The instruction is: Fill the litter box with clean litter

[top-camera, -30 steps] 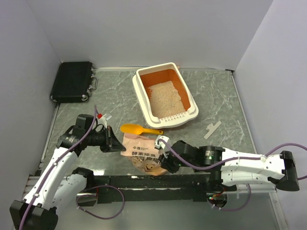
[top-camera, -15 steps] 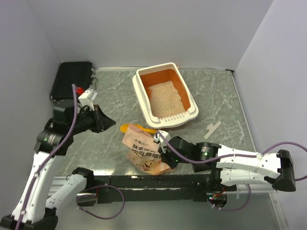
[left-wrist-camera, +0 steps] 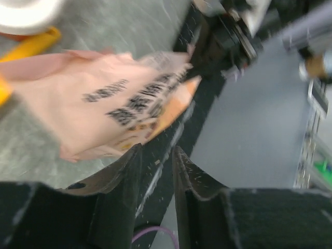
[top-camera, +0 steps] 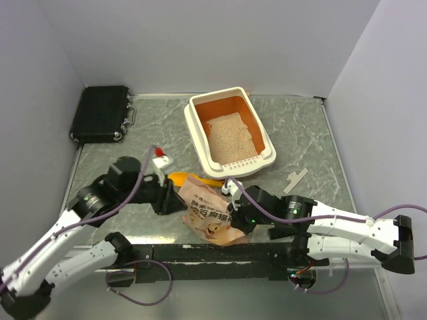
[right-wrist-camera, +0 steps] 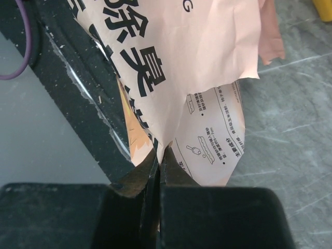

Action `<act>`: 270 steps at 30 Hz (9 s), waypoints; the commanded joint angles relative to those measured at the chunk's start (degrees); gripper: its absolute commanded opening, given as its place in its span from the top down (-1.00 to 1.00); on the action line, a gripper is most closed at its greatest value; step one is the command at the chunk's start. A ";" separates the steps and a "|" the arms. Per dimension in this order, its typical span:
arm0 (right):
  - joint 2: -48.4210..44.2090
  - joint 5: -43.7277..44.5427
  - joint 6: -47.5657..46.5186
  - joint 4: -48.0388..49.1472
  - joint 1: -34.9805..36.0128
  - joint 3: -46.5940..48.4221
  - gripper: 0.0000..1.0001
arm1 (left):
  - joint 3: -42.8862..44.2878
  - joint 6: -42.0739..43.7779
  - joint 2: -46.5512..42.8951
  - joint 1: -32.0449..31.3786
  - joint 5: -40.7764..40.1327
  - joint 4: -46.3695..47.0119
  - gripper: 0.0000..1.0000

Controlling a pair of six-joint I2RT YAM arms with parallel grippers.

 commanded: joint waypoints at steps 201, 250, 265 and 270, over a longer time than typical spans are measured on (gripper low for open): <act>-16.70 -49.39 9.29 33.03 -31.07 3.54 1.00 | -11.03 -17.88 0.18 -21.17 -7.33 58.49 0.22; -16.70 -49.30 8.06 33.64 -25.97 4.42 -0.64 | -11.64 -16.03 -4.04 -21.35 -5.48 55.23 0.98; -11.07 -47.37 7.44 35.76 -21.84 5.65 -0.56 | -9.71 -15.95 -2.54 -21.35 -9.00 50.75 0.99; -10.46 -45.61 6.21 34.53 -20.25 6.26 -0.36 | -9.62 -15.95 -2.54 -21.34 -9.53 50.23 0.99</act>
